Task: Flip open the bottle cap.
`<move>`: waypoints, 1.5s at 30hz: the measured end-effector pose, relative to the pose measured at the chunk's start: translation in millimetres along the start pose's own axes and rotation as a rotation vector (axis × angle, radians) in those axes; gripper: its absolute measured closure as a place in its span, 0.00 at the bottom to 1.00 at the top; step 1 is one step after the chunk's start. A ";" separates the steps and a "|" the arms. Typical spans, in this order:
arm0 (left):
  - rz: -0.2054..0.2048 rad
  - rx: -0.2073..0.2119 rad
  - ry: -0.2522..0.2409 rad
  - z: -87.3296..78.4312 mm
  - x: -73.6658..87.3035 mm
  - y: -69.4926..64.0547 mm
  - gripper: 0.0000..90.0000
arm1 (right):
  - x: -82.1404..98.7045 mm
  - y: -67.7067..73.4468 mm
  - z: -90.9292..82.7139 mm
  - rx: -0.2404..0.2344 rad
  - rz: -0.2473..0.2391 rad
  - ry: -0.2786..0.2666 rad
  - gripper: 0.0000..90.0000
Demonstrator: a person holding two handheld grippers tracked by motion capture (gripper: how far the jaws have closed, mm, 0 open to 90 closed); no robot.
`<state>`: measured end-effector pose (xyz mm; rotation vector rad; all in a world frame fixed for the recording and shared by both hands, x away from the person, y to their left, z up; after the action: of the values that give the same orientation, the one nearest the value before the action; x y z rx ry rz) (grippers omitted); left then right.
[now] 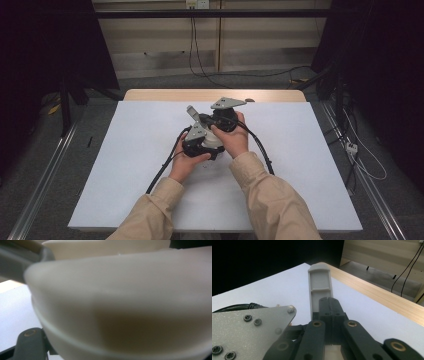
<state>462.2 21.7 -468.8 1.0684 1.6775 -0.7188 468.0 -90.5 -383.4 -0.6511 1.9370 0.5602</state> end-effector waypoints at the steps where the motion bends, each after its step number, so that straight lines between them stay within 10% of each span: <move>1: 0.002 0.001 0.000 0.0 0.0 0.0 0.21 | 0.2 -0.1 0.2 -0.001 0.000 0.000 1.00; 34: -0.010 -0.039 0.032 -2.4 -0.3 0.0 0.14 | 2.9 -1.3 -3.0 -0.002 -0.010 0.021 0.99; 45: 0.004 -0.037 0.107 -12.9 -3.2 -1.5 0.10 | 4.0 -3.5 -15.9 -0.007 0.014 0.031 0.79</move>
<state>455.9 30.9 -461.4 1.1005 1.7724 -0.6348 458.4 -103.9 -380.8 -0.6549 1.9703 0.5690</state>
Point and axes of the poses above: each handheld gripper's, and its own axes: z roughly forward along the jaws, x roughly out of its underside, y roughly to its left, the point moved 2 cm from there along z, roughly forward along the jaws, and after that the axes turned 4 degrees about z, right-handed, at the moved point
